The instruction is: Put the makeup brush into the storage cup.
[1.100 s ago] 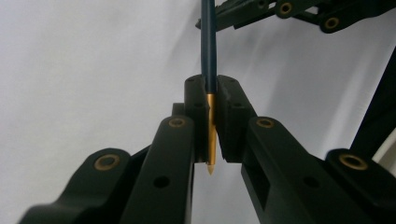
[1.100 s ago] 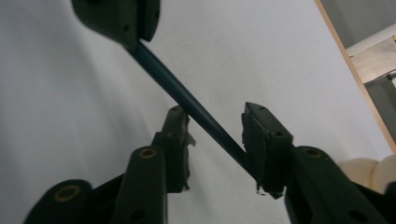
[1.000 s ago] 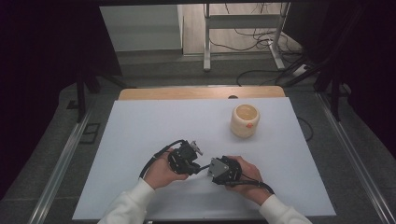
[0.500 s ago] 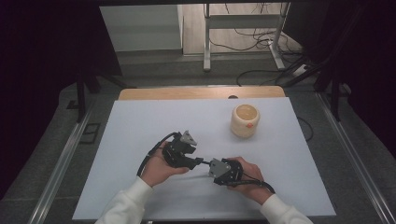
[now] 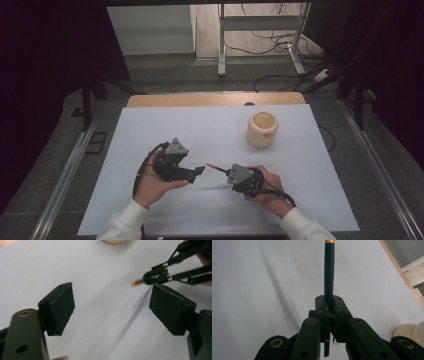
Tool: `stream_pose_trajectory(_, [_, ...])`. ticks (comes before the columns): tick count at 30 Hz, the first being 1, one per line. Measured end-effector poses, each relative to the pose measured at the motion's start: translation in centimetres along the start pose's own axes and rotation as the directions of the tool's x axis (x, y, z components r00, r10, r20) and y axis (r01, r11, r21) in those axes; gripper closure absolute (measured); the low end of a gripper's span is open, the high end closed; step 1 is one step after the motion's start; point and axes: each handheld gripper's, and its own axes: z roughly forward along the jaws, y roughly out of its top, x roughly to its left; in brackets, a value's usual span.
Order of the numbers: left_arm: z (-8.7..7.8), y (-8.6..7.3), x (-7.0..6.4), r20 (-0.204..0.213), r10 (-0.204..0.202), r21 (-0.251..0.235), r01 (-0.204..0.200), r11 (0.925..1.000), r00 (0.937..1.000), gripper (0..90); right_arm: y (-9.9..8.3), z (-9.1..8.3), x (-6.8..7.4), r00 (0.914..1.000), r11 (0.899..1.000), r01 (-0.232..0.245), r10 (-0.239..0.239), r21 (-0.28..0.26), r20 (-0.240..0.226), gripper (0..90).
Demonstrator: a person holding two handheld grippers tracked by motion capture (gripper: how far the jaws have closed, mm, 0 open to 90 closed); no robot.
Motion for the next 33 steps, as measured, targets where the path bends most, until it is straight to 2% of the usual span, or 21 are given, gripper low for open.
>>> stream_pose_trajectory(4, [-0.5,-1.3,0.7,-0.003,-0.018,-0.002,0.018,0.9998,0.9998,19.8,-0.1,-0.2,-0.3,0.9998,1.000,-0.019,0.019,-0.007,-0.002,85.2])
stream_pose_trajectory(7, [-0.6,-2.4,1.0,-0.011,-0.027,0.011,0.027,0.9996,0.9996,19.9,-0.2,-0.2,-0.7,0.9985,0.998,-0.052,0.052,-0.026,-0.019,85.2])
stream_pose_trajectory(9, [-0.6,-2.6,1.1,-0.012,-0.025,0.014,0.025,0.9996,0.9996,20.1,-0.2,-0.3,-0.8,0.9979,0.998,-0.062,0.061,-0.028,-0.023,85.2])
stream_pose_trajectory(13, [-0.3,-3.5,1.4,-0.025,-0.036,0.031,0.037,0.9988,0.9990,20.7,-0.6,-0.4,-1.4,0.9930,0.993,-0.109,0.107,-0.048,-0.050,85.2])
stream_pose_trajectory(16, [-0.2,-4.2,1.6,-0.032,-0.045,0.042,0.046,0.9981,0.9985,20.9,-0.9,-0.6,-1.9,0.9842,0.984,-0.169,0.165,-0.065,-0.065,85.2])
stream_pose_trajectory(23, [-0.1,-5.5,2.1,-0.045,-0.058,0.058,0.061,0.9965,0.9973,21.4,-1.2,-0.7,-2.3,0.9816,0.981,-0.184,0.180,-0.066,-0.064,85.2])
stream_pose_trajectory(33, [-0.1,-7.5,2.7,-0.094,-0.072,0.057,0.078,0.9954,0.9929,21.6,-1.2,-1.0,-2.3,0.9802,0.979,-0.192,0.188,-0.074,-0.062,85.1])
